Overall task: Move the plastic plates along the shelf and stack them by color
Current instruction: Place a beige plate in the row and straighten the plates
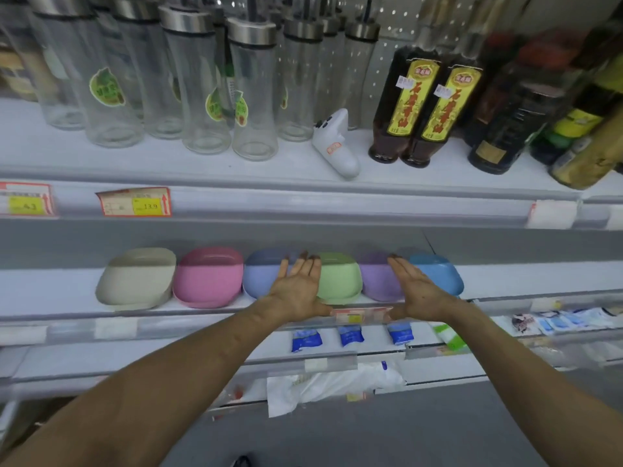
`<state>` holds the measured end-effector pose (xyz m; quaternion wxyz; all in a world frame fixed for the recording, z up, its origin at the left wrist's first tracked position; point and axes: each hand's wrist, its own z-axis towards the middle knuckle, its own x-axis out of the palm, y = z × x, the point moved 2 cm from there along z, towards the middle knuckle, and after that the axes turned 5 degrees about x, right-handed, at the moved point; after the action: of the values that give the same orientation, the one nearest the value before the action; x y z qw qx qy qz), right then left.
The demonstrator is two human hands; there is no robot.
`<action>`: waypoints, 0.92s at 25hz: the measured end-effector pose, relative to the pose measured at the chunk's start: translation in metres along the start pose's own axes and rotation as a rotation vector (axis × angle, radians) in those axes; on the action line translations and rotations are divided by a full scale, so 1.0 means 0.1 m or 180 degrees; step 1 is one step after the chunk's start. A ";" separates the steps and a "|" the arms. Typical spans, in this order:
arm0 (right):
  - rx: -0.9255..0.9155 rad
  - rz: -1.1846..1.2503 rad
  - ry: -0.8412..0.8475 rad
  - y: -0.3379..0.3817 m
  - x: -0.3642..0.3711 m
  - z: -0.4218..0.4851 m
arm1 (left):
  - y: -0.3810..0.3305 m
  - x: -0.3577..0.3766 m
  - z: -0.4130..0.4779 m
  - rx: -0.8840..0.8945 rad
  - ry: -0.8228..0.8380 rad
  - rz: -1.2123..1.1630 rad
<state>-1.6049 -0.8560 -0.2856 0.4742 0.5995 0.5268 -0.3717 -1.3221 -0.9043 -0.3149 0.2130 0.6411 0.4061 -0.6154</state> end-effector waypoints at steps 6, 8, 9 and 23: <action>0.0140 0.0117 0.0040 -0.49 -0.08 -0.37 | -0.46 -0.11 -0.11 -0.0129 -0.0075 0.0062; 0.0165 0.0062 0.0079 -0.64 -0.16 -0.42 | -0.57 -0.11 -0.14 -0.0171 -0.0037 0.0055; 0.0175 0.0034 0.0073 -0.71 -0.21 -0.43 | -0.61 -0.12 -0.13 -0.0216 -0.0041 0.0089; -0.0072 0.0105 0.0631 -1.87 -0.41 0.27 | -1.52 -0.03 1.23 -0.0218 0.0152 0.0200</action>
<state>-1.7940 -0.8941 -0.2873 0.4326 0.6365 0.5653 -0.2968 -1.5164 -0.9120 -0.2967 0.2442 0.6603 0.4116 -0.5787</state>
